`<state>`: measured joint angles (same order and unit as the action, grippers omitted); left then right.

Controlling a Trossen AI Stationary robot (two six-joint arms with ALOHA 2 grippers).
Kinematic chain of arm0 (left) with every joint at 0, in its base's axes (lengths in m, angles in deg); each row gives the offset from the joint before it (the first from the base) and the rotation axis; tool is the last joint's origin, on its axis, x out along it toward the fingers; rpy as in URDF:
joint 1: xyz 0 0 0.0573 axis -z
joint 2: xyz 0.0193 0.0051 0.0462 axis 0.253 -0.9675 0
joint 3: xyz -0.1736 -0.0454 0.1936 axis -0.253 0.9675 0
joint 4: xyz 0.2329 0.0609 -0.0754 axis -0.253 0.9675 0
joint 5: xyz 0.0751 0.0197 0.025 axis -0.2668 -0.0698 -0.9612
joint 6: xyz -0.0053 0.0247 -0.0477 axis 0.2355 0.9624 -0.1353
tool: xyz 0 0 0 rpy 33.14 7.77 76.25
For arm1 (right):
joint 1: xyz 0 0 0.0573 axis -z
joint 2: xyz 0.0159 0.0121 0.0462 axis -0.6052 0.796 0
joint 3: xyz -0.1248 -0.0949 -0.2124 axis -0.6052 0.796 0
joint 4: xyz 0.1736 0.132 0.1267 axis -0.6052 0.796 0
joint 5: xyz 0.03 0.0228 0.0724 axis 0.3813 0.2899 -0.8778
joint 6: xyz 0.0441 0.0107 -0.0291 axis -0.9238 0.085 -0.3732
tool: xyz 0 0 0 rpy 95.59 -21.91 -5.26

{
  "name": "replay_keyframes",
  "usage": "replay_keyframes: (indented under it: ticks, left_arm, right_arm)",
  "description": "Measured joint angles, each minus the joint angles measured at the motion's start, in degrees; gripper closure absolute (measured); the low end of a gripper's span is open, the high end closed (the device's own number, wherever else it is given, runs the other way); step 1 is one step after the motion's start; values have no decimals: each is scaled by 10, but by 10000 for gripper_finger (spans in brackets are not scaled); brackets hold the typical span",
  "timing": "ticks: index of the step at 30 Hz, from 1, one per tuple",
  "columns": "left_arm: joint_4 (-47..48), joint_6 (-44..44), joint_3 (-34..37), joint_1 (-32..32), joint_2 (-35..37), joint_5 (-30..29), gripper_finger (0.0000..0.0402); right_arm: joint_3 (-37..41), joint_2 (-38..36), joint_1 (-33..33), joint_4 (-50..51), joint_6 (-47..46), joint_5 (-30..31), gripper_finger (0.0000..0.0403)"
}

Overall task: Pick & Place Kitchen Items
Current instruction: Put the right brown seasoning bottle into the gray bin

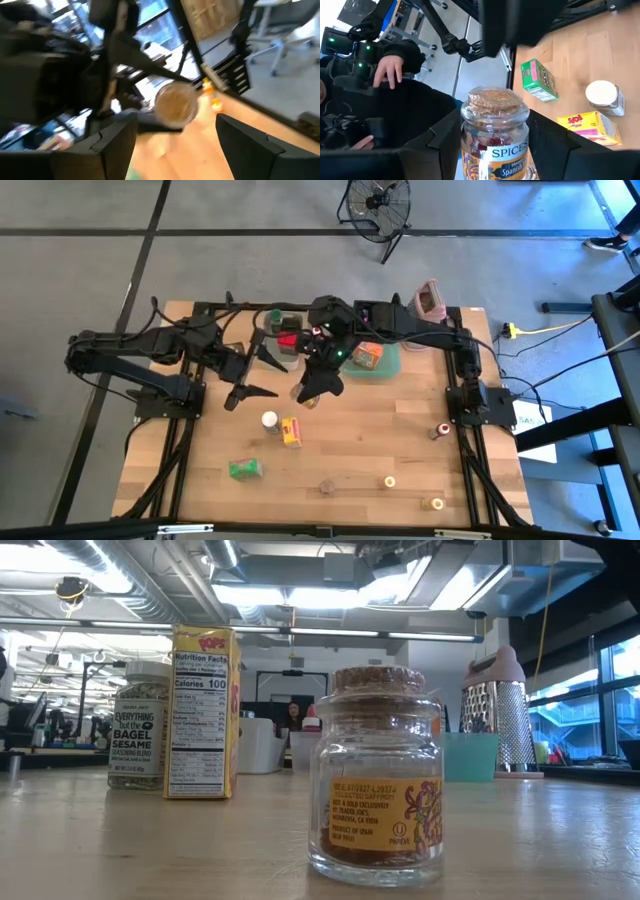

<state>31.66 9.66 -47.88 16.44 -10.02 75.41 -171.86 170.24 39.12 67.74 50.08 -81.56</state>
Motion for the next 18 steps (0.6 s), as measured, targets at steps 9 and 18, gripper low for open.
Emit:
replay_keyframes:
  ticks: [9, 18]
  left_arm:
    - [-27, -10, 0, 0, -34, 30, 137]
    - [-31, 8, 0, 0, -55, 29, 137]
  right_arm:
    - [0, 3, -1, 3, -17, 0, 214]
    - [0, 16, -1, 4, -26, -1, 214]
